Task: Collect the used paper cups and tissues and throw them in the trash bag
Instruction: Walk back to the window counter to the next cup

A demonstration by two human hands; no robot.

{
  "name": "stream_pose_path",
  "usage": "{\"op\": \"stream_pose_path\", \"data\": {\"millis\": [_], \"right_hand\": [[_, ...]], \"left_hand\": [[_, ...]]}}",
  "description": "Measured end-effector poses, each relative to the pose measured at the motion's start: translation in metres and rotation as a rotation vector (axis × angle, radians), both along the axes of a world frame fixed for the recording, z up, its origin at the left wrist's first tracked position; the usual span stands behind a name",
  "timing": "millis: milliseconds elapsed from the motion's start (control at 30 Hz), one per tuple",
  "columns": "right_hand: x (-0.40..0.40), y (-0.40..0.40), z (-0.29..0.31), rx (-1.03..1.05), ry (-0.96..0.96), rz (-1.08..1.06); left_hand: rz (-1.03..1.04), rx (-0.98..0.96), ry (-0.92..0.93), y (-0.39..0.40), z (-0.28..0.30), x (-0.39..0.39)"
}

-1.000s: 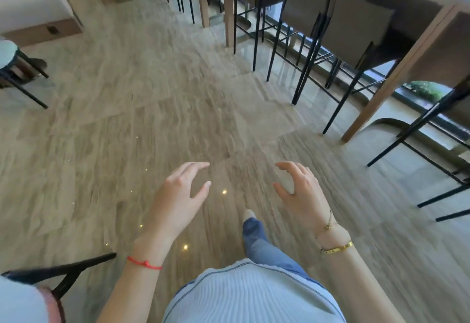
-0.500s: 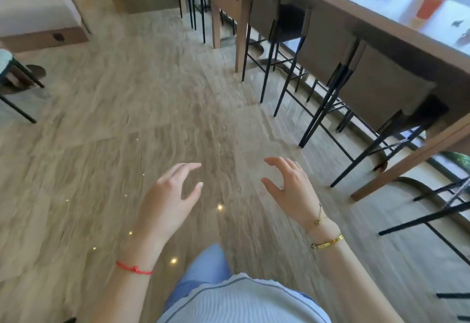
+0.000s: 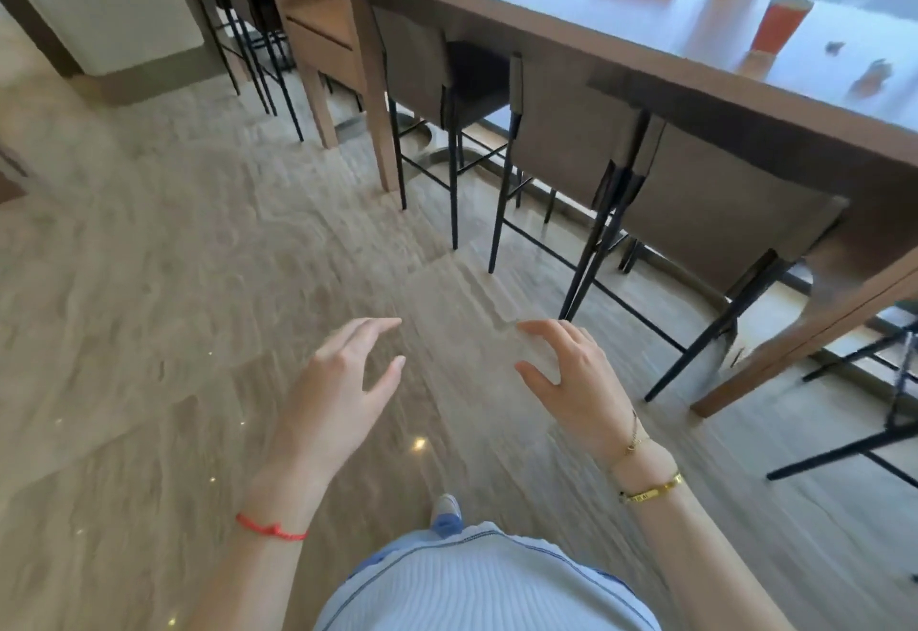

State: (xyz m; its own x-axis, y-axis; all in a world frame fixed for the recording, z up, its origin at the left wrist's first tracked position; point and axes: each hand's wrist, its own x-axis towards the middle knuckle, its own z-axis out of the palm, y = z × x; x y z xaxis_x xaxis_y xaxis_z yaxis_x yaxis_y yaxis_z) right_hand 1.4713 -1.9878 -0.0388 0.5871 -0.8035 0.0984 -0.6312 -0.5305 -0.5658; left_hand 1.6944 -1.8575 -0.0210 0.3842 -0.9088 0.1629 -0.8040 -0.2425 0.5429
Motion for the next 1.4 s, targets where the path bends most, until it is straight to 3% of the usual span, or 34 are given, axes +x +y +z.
{"op": "stream_pose_path", "data": {"millis": [200, 400, 933, 1400], "right_hand": [[0.021, -0.086, 0.007, 0.003, -0.021, -0.196], [0.009, -0.177, 0.009, -0.02, -0.038, -0.38], [-0.139, -0.47, 0.047, -0.171, -0.064, -0.637], [-0.239, -0.667, 0.052, -0.214, -0.002, -0.906]], "left_hand": [[-0.202, -0.003, -0.026, -0.137, 0.01, 0.039], [-0.399, 0.021, -0.041, -0.269, 0.016, 0.03], [-0.618, -0.164, 0.025, -0.621, 0.04, -0.109], [-0.749, -0.174, 0.019, -0.852, 0.054, -0.196]]}}
